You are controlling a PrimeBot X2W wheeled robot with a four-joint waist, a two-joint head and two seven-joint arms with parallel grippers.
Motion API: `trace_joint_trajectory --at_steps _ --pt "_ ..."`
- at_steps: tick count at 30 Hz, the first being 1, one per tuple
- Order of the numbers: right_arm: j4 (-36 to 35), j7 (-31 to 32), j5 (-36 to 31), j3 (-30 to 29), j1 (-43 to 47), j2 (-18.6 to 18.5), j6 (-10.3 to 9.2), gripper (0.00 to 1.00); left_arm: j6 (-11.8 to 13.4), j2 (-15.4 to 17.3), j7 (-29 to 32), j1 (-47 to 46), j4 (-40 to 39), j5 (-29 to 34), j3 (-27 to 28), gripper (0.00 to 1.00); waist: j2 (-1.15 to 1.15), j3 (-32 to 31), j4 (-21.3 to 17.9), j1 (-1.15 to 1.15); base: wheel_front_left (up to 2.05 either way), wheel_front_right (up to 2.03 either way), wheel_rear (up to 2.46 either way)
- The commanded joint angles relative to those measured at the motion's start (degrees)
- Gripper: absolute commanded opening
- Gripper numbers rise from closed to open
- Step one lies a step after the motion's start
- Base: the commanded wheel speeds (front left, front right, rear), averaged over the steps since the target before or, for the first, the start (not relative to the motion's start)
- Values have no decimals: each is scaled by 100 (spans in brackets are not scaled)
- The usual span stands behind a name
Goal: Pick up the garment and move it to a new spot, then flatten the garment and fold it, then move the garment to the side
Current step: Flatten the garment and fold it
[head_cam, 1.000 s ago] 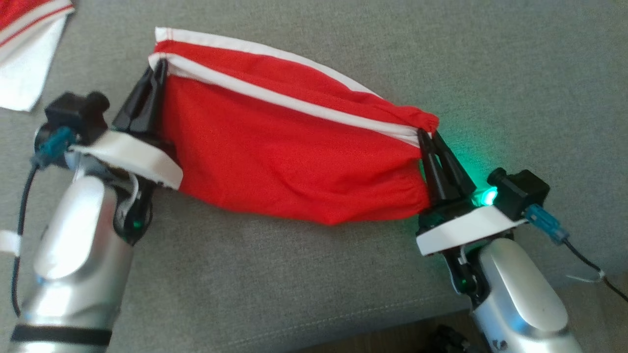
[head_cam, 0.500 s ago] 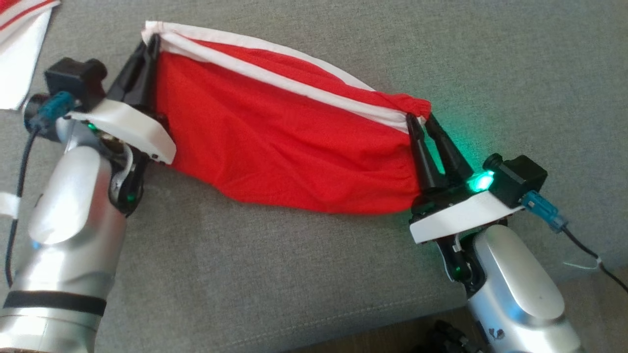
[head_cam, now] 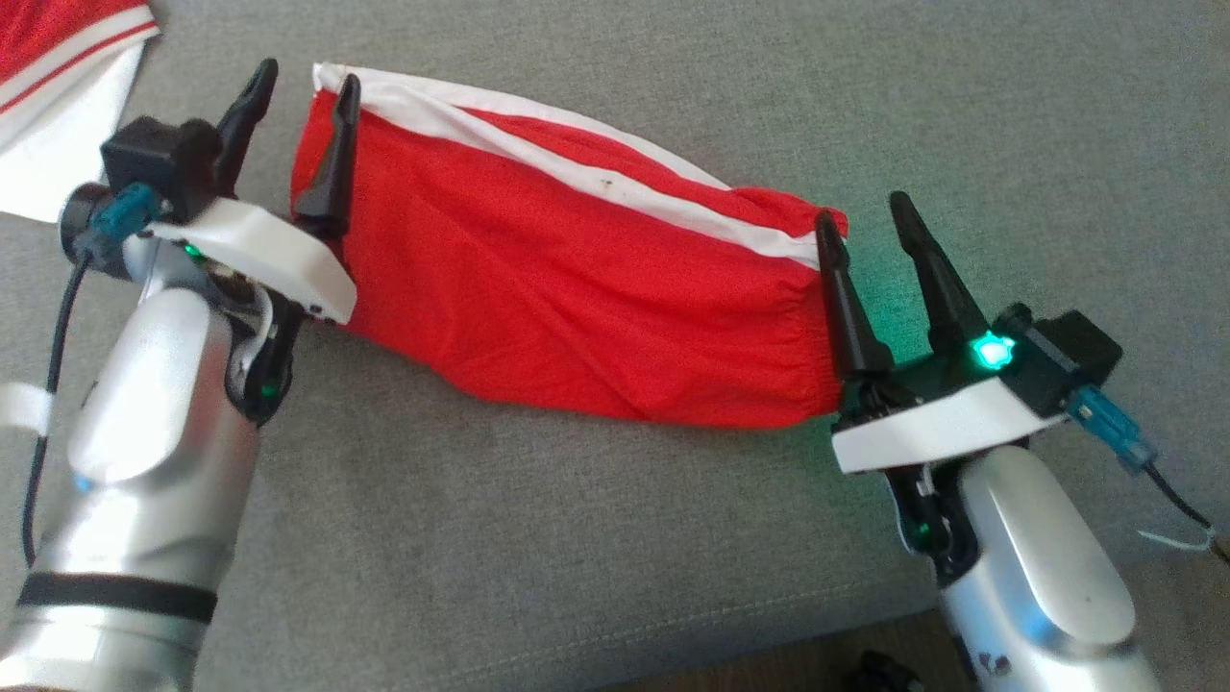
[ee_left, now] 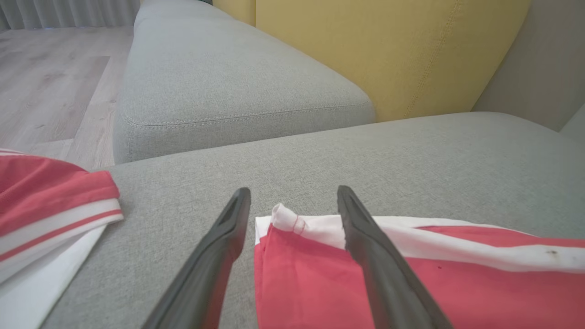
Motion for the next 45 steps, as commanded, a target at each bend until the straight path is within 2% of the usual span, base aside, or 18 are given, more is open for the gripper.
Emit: trace_joint_trajectory --at_steps 1,4,15,22,23,24,26,27,34,45 --pt "-215 -61 -45 53 126 58 43 100 43 177 -39 35 -212 -48 152 100 0 -59 31 0 0 0 0" --pt "-359 -61 -119 -77 233 59 43 100 93 196 135 266 -345 -150 174 100 0 -164 81 0 0 0 0" --pt "-540 -61 -215 -261 378 59 43 100 323 336 1631 736 -751 -500 153 100 0 -245 150 0 0 0 0" --pt "-561 -61 -165 -262 370 59 43 100 391 395 2356 928 -1090 -742 142 100 0 -211 79 0 0 0 0" --pt "-563 -61 -166 -271 369 59 43 100 397 407 2442 949 -1129 -772 140 98 0 -210 70 0 0 0 0" --pt "-566 -61 -169 -279 369 59 43 100 404 419 2518 969 -1169 -797 138 75 0 -210 62 0 0 0 0" --pt "-569 -61 -173 -297 371 59 43 100 430 445 2618 1004 -1260 -822 133 15 0 -216 50 0 0 0 0" --pt "-569 -61 -174 -304 371 59 43 100 445 454 2664 1022 -1304 -833 130 0 0 -222 45 0 0 0 0" --pt "-577 -61 -165 -334 387 59 43 100 485 502 2909 1178 -1642 -963 123 0 0 -283 60 0 0 0 0" --pt "-531 -61 -217 -442 474 59 43 100 932 651 2737 2134 -2684 -1118 417 0 0 -474 180 0 0 0 0"
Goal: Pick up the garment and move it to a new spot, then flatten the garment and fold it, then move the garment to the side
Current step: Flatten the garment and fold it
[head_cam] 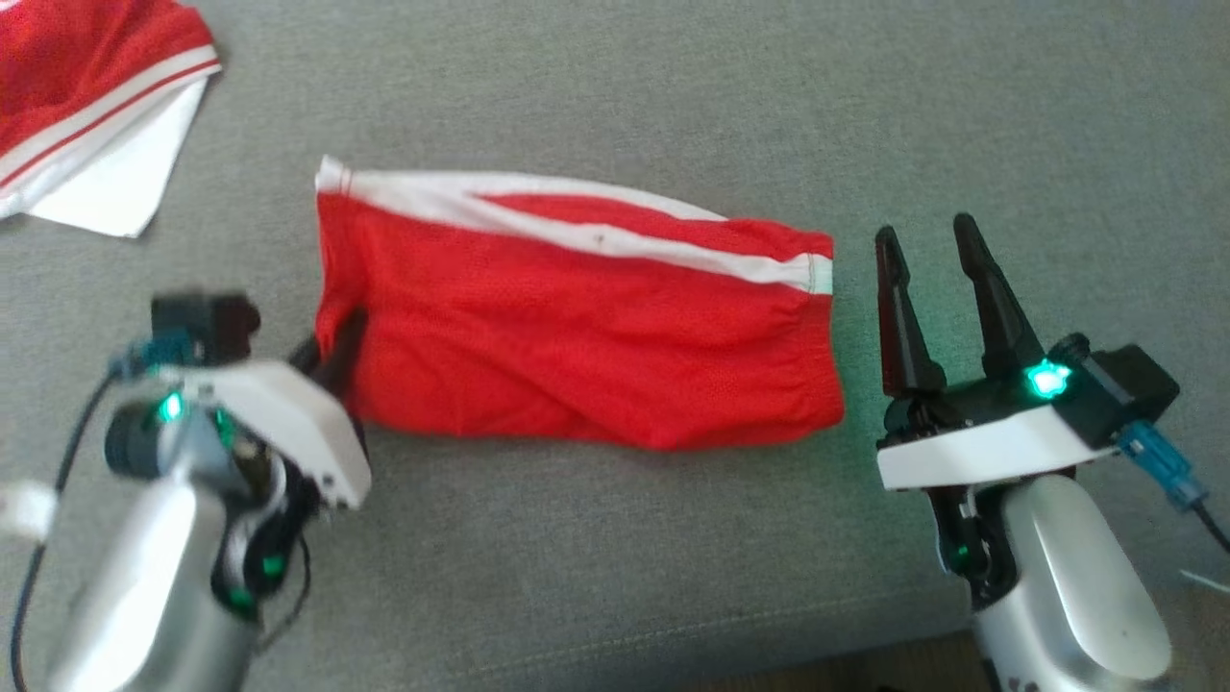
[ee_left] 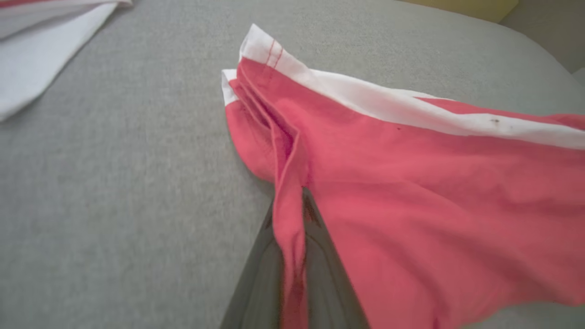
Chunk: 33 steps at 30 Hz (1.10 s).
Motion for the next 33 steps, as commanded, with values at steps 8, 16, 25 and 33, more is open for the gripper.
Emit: trace_joint_trajectory --at_steps 8,16,25,33 --pt "-33 -61 -273 -87 103 54 43 100 473 -115 -310 1009 -1017 -290 416 0 0 -224 286 0 0 0 0" --pt "174 -54 -457 -105 28 54 43 100 593 -435 -555 1308 -910 -420 363 0 0 -388 449 0 0 0 0" --pt "271 44 -548 -133 -3 54 43 100 536 -595 -1223 1200 -427 -351 429 100 0 -518 508 0 0 0 0" --pt "298 706 -724 -243 78 54 43 100 589 -516 -2336 1223 -404 177 446 100 0 -847 496 0 0 0 0"
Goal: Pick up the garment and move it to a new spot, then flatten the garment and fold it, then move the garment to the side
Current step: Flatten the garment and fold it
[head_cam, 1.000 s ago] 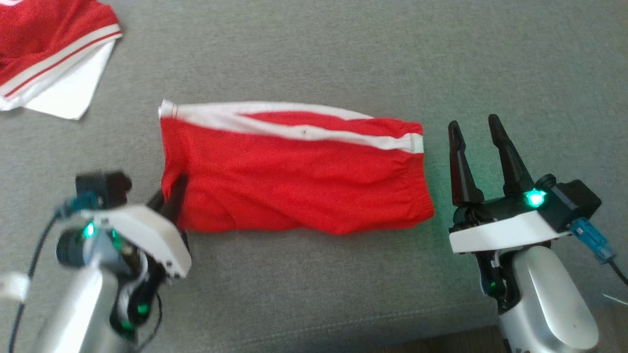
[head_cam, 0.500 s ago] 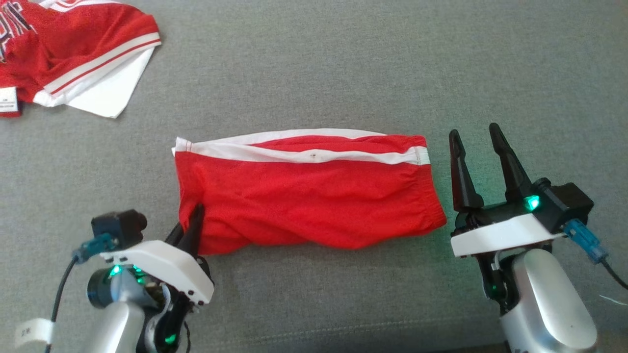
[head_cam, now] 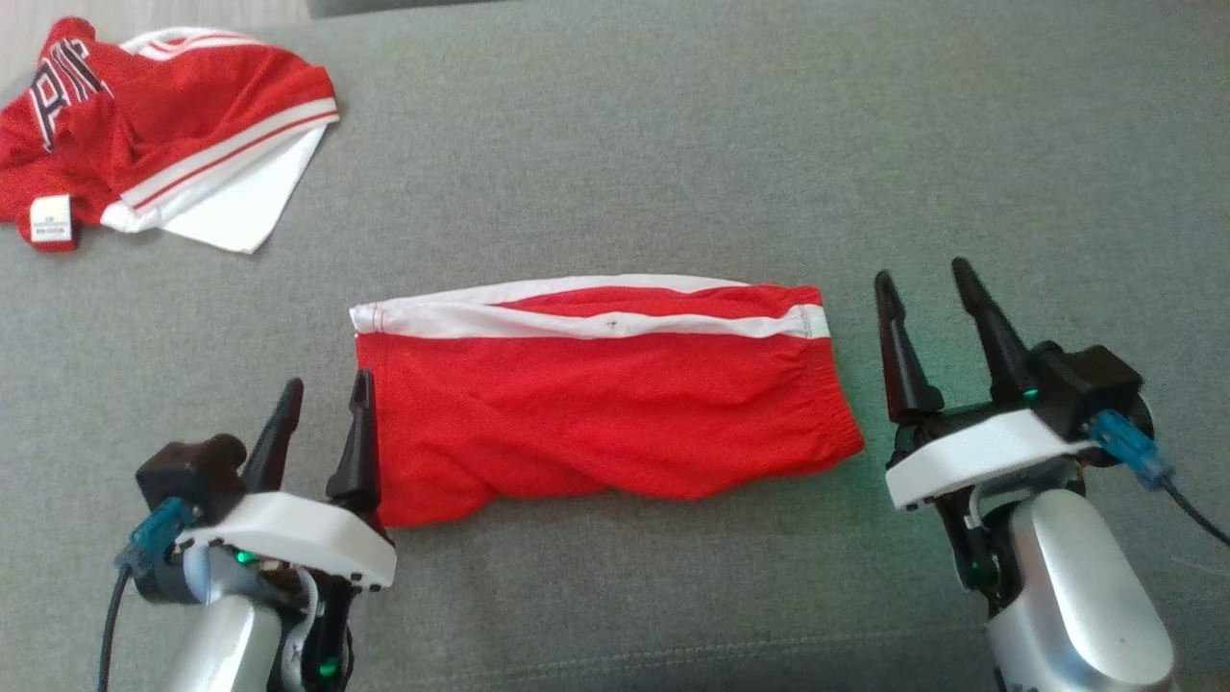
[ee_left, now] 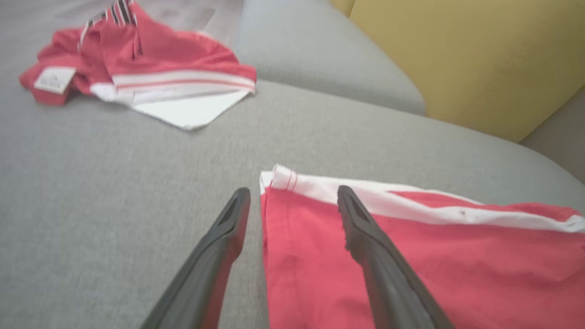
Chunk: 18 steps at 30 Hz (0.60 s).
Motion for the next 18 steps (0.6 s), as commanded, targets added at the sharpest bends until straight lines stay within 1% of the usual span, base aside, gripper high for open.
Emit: trace_joint_trajectory --at_steps 1,6,8,9,12,18 --pt "-162 192 -16 126 -15 20 43 100 67 91 -173 -119 -274 106 179 100 0 -87 -14 0 0 0 0" --pt "-241 918 151 321 43 -169 43 100 205 23 -474 81 -538 317 149 100 0 -245 -13 0 0 0 0" --pt "-256 1239 276 458 70 -264 43 100 244 -23 -541 174 -600 354 155 100 0 -307 -5 0 0 0 0" --pt "-256 1239 276 458 70 -264 43 100 244 -23 -541 174 -600 354 155 100 0 -307 -5 0 0 0 0" --pt "-226 1716 410 595 87 -382 43 100 278 -88 -599 322 -645 396 145 100 0 -380 17 0 0 0 0" --pt "151 2355 657 847 -200 -519 43 100 289 -185 -653 463 -614 479 117 100 0 -421 113 0 0 0 0"
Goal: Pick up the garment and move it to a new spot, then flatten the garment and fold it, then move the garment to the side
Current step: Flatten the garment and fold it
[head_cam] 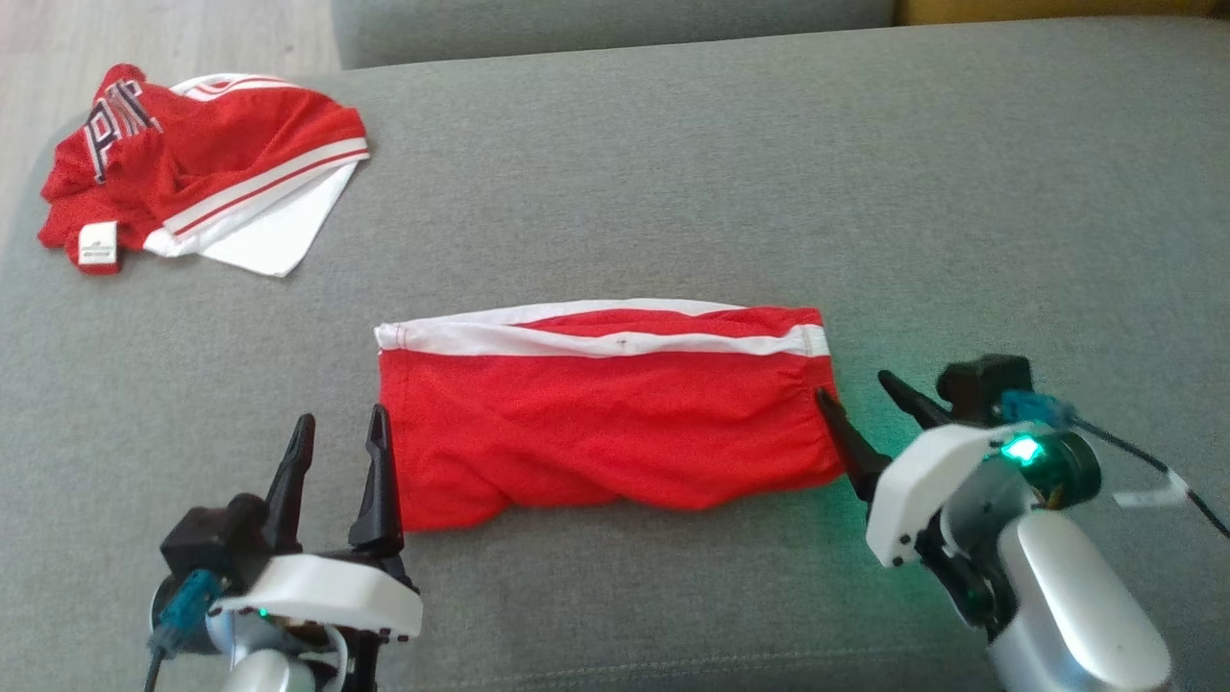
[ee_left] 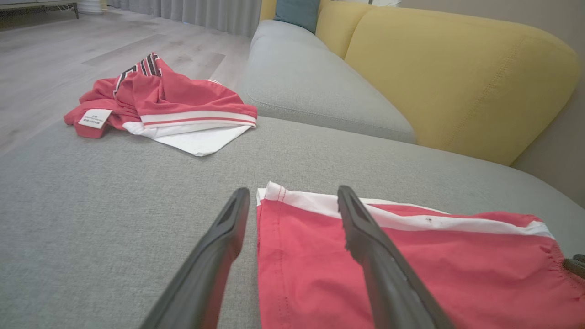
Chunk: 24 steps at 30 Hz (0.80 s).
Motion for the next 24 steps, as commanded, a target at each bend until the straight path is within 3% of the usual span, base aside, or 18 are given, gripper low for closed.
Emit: trace_joint_trajectory --at_steps 1,12,21,24 --pt "-55 100 71 171 -361 -56 43 100 38 5 -88 -138 -173 78 185 100 0 7 54 0 0 0 0" --pt "1121 708 552 328 -1101 -225 43 100 -29 -142 -112 -229 -69 126 203 100 0 160 349 0 0 0 0" --pt "1574 1181 1149 633 -1336 -307 43 100 -90 -249 -118 -241 9 177 255 100 0 171 394 0 0 0 0" --pt "1607 1237 1302 782 -1413 -344 43 52 -110 -267 -118 -255 16 203 279 100 0 186 381 0 0 0 0"
